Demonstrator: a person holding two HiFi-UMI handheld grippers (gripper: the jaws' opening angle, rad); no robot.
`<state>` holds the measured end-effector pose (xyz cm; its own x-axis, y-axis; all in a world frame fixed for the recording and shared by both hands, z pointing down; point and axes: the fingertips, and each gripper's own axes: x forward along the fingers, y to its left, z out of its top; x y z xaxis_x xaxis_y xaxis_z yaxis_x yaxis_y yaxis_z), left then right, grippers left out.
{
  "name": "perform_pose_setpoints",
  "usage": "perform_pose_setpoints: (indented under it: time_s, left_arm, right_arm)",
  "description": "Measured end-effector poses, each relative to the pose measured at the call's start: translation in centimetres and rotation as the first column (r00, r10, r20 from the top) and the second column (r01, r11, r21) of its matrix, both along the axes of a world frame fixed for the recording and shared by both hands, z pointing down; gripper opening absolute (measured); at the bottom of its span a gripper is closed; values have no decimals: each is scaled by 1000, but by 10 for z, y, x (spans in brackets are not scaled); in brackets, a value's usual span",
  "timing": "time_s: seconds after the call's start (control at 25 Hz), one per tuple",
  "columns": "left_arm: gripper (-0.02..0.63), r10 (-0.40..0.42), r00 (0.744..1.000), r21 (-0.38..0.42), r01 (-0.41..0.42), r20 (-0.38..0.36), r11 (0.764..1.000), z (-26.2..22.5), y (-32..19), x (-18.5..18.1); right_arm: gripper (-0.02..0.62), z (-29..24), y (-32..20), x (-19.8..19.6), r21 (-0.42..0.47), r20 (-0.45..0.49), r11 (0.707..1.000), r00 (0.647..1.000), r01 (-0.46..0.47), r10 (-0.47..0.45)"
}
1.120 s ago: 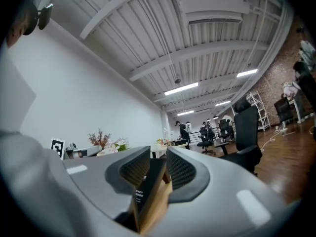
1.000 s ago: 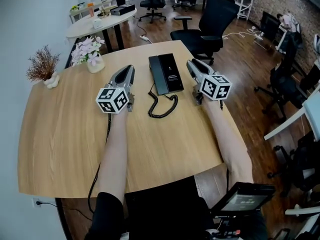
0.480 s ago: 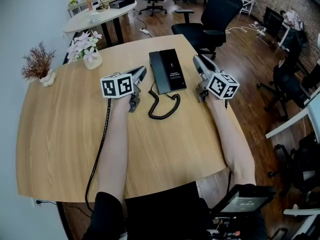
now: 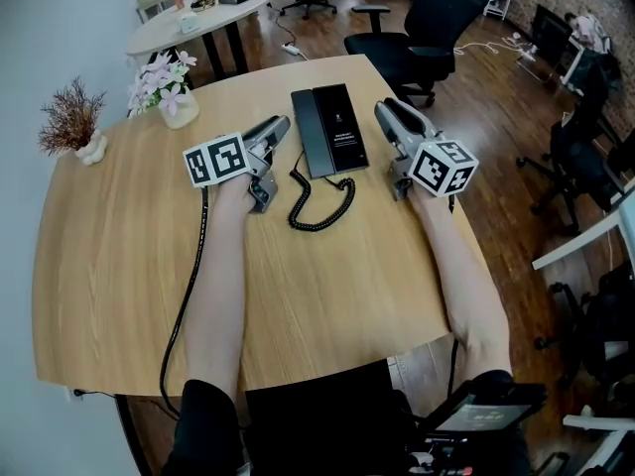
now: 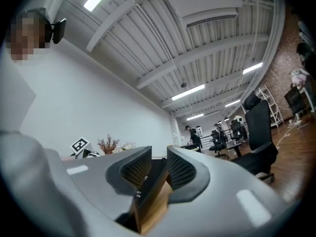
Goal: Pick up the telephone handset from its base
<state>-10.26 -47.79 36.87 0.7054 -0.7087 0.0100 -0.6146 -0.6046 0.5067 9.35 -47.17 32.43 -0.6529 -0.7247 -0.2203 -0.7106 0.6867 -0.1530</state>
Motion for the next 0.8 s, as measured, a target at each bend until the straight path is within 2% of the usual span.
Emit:
perform_pose_setpoints:
  time_s: [0.04,0.12,0.32,0.52,0.6,0.72,0.8]
  left_arm:
    - [145,6,1000,-6,-6,-11,1000,0,0,3]
    - [197,16,1000,-9,-16,-11,1000,1,2,8]
    - [206,16,999,-14,-16,28,1000,6,1,11]
    - [204,72,996,-89,-67,56,994,13,-4,19]
    - [204,88,996,-125,-85,21,989,14,-4,18]
    - [204,106,989,-200,-125,-103,972,13,-6,16]
    - [204,107,983,-241,-141,-151,960,15,-9,13]
  right_arm:
    - [89,0,0,1,-3,3,1000,1000,0,0]
    - [89,1,0,3,-10,11,1000,1000,2,-2]
    - [89,4,2,2,-18,17,1000,1000,20,-19]
    - [89,2,1,5,-20,27,1000,999,24,-23]
    - [89,2,1,7,-25,34,999,999,23,-22]
    - [89,2,1,8,-29,40,999,999,21,-20]
    - [89,2,1,8,-30,41,999,999,23,-21]
